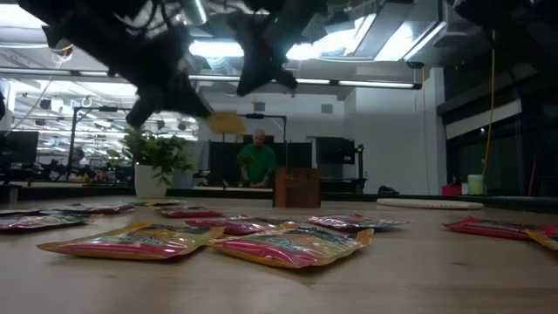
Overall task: Pick & Place Tea
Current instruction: Put the yellow tea bag into the left section of the wooden organizer
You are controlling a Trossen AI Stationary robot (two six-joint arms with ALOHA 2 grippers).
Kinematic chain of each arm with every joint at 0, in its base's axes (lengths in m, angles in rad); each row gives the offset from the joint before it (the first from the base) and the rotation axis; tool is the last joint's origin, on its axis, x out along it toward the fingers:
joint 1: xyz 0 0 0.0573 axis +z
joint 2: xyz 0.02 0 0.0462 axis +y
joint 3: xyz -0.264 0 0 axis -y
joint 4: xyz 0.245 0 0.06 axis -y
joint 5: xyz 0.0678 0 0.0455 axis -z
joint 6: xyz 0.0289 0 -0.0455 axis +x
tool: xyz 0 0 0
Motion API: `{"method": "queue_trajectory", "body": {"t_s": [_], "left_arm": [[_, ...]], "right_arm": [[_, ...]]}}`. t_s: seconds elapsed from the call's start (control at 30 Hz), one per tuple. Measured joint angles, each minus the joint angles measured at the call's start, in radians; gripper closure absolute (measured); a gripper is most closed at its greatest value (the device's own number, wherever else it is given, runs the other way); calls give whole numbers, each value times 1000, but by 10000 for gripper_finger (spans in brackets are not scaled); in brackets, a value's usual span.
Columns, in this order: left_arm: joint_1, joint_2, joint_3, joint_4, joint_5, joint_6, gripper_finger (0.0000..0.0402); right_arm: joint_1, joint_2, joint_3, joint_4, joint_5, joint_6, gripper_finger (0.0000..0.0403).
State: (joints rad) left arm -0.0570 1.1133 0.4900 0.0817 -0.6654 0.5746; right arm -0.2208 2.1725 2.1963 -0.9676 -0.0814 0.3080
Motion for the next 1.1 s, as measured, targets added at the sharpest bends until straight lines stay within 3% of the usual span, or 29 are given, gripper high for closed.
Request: {"method": "queue_trajectory", "body": {"t_s": [0.13, 0.3, 0.4, 0.57, 0.83, 1.1], "left_arm": [[1, -92, 0, -4, -63, 89, 400], [4, -175, 0, 21, -129, 211, 398], [12, -202, 0, 55, -136, 256, 399], [29, -209, -1, 110, -147, 344, 398], [28, -209, -1, 137, -154, 401, 398], [28, -209, -1, 160, -207, 450, 398]], "right_arm": [[12, -50, -2, -14, 23, 2, 394], [31, -99, -1, -22, 128, 27, 365], [32, -110, -1, -31, 136, 28, 345], [31, -109, -9, -24, 35, 55, 303], [18, -109, -11, 60, -13, 80, 244], [-24, -109, -11, 169, -114, 105, 227]]}}
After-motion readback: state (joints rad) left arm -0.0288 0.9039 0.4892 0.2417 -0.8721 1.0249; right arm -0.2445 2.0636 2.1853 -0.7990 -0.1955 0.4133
